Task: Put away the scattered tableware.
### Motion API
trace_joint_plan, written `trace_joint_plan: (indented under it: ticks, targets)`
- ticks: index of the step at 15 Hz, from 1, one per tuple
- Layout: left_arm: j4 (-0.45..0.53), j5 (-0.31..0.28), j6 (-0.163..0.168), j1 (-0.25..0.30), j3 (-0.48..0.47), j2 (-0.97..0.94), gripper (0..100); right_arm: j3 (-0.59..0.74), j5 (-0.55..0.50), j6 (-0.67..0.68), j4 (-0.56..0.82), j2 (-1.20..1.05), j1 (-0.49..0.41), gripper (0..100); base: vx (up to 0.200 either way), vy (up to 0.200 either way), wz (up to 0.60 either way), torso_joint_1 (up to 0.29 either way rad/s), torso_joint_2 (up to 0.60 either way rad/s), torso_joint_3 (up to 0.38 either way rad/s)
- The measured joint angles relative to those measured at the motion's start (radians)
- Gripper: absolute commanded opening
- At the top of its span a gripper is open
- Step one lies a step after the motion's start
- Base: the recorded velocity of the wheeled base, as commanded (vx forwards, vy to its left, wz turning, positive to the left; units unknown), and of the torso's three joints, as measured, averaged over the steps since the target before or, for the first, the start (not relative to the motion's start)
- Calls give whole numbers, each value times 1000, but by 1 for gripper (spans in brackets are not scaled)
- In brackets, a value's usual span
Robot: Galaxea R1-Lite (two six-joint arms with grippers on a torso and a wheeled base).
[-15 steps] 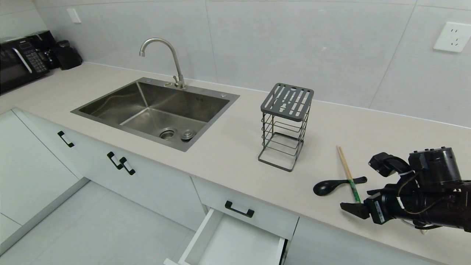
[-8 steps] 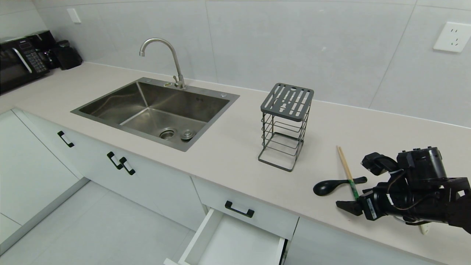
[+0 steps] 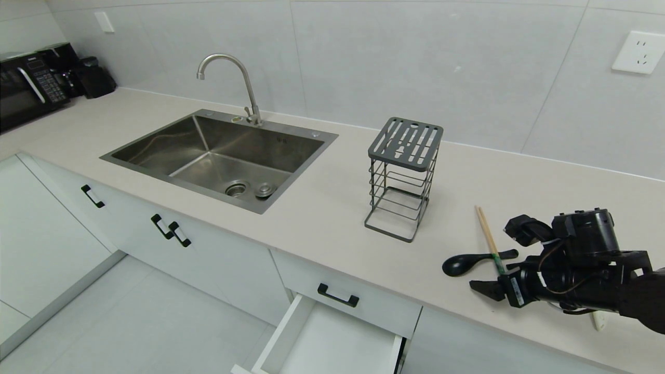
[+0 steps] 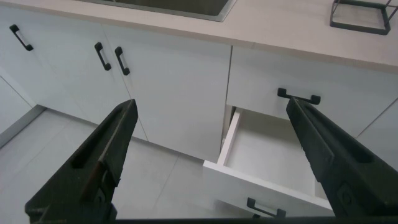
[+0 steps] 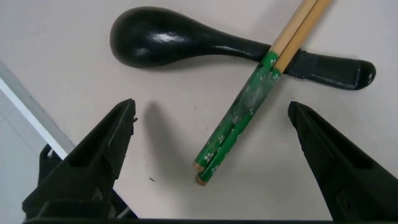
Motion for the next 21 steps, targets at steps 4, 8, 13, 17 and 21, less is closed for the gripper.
trace_joint_plan:
  ticks: [4, 8, 13, 17, 21]
  targets:
    - [0, 0, 1, 0, 0, 0, 100, -18, 0, 0, -2, 18, 0, 100, 0, 0, 0, 0, 0, 0]
    - [0, 0, 0, 0, 0, 0, 100, -33, -15, 1, -3, 34, -4, 0, 0, 0, 0, 0, 0, 0]
    - [0, 0, 0, 0, 0, 0, 100, -31, -63, 3, 2, 29, -26, 0, 0, 0, 0, 0, 0, 0]
    - [0, 0, 0, 0, 0, 0, 100, -28, -69, 3, 3, -3, -39, 0, 0, 0, 0, 0, 0, 0]
    - [0, 0, 0, 0, 0, 0, 100, 5, -75, 3, 2, -62, -42, 0, 0, 0, 0, 0, 0, 0]
